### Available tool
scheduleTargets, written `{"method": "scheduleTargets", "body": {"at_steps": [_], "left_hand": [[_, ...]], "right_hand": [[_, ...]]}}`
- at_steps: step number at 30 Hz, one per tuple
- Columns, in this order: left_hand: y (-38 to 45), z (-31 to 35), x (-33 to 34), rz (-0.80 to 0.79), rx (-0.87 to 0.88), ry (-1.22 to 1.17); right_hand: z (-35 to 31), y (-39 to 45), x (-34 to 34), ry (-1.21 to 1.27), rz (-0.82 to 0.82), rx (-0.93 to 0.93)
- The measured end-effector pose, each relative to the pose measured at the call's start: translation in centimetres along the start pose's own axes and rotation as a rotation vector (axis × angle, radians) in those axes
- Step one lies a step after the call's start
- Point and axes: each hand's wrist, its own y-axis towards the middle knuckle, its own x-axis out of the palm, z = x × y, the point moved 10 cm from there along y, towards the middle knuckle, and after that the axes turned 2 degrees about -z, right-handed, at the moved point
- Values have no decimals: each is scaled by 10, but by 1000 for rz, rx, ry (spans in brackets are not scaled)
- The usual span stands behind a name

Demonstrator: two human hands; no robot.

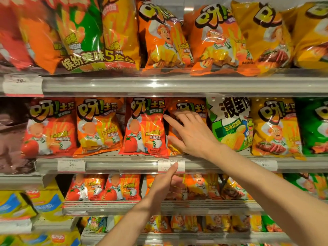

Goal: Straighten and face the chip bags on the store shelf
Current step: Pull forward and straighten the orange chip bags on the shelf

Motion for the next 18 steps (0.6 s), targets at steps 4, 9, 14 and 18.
{"method": "scheduleTargets", "body": {"at_steps": [4, 9, 14, 18], "left_hand": [[0, 1, -2, -4, 10, 10], [-2, 3, -3, -9, 30, 13], [-4, 7, -3, -16, 43, 27], [-3, 7, -3, -27, 37, 55]], "right_hand": [[-7, 14, 8, 6, -48, -44], [-3, 18, 18, -8, -74, -53], [-3, 20, 21, -10, -78, -51], [-4, 22, 25, -16, -76, -49]]}}
